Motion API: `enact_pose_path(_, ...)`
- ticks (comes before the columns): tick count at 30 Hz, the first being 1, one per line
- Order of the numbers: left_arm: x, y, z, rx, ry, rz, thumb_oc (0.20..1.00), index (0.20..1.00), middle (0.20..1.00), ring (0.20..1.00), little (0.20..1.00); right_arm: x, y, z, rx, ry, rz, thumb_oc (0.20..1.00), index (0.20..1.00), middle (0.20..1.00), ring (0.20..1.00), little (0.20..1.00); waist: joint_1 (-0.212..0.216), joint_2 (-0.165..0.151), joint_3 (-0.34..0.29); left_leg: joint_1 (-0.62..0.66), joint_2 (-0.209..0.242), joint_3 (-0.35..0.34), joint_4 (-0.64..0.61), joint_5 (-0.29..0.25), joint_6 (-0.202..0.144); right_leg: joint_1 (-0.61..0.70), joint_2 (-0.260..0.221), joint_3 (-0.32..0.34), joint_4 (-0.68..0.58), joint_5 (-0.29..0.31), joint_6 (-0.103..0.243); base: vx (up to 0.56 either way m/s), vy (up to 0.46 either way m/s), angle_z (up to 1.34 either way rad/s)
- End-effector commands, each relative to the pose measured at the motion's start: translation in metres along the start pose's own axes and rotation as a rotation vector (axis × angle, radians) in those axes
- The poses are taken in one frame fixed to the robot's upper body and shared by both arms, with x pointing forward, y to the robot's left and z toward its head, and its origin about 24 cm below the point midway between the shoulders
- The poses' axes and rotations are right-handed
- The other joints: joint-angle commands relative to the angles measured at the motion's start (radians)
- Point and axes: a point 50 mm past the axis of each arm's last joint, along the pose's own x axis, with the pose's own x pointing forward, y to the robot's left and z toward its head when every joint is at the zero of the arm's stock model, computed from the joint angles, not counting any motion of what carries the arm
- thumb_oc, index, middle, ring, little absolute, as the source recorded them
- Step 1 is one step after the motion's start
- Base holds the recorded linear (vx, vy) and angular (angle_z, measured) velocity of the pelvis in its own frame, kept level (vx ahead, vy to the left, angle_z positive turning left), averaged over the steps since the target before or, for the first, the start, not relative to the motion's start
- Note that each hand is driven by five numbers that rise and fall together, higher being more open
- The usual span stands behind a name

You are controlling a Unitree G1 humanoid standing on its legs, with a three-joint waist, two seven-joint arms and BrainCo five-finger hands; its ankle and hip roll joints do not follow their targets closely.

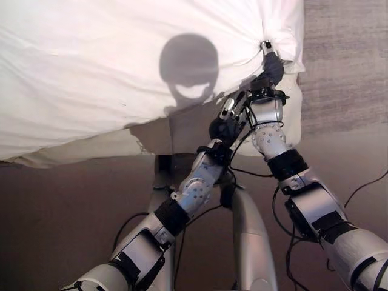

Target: Make the bed

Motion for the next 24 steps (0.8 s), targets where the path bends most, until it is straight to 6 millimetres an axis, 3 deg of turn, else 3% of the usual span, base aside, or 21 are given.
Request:
enact_pose_path(1, 0.002, -0.035, -0.006, -0.063, -0.007, -0.153, 1.000, 1.000, 1.000, 1.000, 1.000, -0.006, 0.020, 0.034, 0.017, -0.171, 0.145, 0.200, 0.200, 0.200, 0.200, 0.200, -0.023, -0.047, -0.026, 0.003, -0.031, -0.029, 0.061, -0.111, 0.068, -0.019, -0.013, -0.014, -0.022, 0.044, 0.096, 0.00, 0.000, 0.00)
enact_pose_path(8, 0.007, -0.043, 0.002, -0.053, -0.049, -0.183, 1.000, 1.000, 1.000, 1.000, 1.000, -0.008, 0.021, 0.035, 0.013, -0.178, 0.161, 0.200, 0.200, 0.200, 0.200, 0.200, -0.029, -0.060, -0.027, 0.003, -0.026, -0.030, 0.061, -0.111, 0.063, -0.020, -0.010, -0.016, -0.027, 0.049, 0.096, 0.00, -0.005, 0.00)
enact_pose_path(15, 0.008, -0.038, 0.017, -0.059, -0.117, -0.158, 1.000, 1.000, 1.000, 1.000, 1.000, -0.008, 0.015, 0.036, 0.014, -0.180, 0.145, 0.200, 0.200, 0.200, 0.200, 0.200, -0.027, -0.066, -0.027, -0.001, -0.023, -0.037, 0.051, -0.108, 0.061, -0.015, -0.008, -0.029, -0.035, 0.050, 0.096, 0.00, -0.009, 0.00)
enact_pose_path(22, -0.008, -0.024, 0.026, -0.005, -0.118, -0.135, 1.000, 1.000, 1.000, 1.000, 1.000, -0.004, 0.005, 0.046, -0.015, -0.207, 0.098, 0.200, 0.200, 0.200, 0.200, 0.200, -0.009, -0.040, -0.026, -0.008, -0.026, -0.043, 0.051, -0.107, 0.064, -0.017, -0.011, -0.038, -0.028, 0.046, 0.096, 0.00, 0.005, 0.01)
enact_pose_path(24, -0.020, -0.010, 0.031, -0.009, -0.126, -0.098, 1.000, 1.000, 1.000, 1.000, 1.000, -0.001, 0.006, 0.052, -0.024, -0.228, 0.093, 0.200, 0.200, 0.200, 0.200, 0.200, 0.006, -0.027, -0.026, -0.015, -0.030, -0.045, 0.049, -0.106, 0.064, -0.022, -0.016, -0.042, -0.028, 0.046, 0.098, 0.01, 0.031, 0.01)
